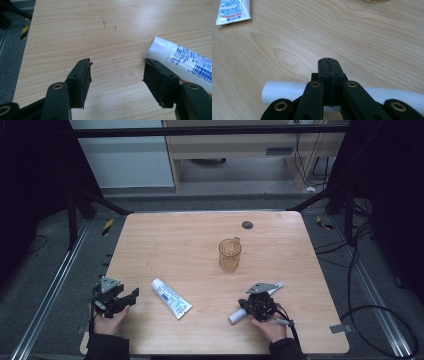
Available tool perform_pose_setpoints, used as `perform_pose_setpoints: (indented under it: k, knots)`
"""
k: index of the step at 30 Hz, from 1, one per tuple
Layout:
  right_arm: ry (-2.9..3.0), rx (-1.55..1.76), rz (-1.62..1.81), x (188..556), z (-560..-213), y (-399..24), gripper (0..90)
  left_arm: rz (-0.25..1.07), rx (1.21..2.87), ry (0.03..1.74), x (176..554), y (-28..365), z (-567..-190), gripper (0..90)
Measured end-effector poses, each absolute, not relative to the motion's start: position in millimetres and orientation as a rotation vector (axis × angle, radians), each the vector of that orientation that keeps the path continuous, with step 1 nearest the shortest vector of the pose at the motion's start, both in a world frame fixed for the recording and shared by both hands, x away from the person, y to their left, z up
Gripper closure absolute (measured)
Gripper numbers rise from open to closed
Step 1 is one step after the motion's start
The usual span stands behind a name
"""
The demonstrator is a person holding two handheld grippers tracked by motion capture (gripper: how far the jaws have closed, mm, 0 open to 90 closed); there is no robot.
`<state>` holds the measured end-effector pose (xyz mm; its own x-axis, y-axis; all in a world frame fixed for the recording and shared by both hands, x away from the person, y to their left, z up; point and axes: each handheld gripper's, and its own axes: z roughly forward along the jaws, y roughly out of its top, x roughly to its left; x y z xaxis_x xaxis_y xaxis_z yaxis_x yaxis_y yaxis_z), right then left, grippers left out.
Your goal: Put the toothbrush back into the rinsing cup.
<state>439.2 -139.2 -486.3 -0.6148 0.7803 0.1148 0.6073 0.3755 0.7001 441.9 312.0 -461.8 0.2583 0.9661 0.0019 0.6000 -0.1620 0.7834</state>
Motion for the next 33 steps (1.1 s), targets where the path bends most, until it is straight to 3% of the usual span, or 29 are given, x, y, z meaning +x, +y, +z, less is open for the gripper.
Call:
perform_pose_setpoints:
  k: [33]
  knots:
    - [2.419,1.246,1.047,431,-484,-154,90.0,0.684,1.855,1.423,442,312,-462,38.1]
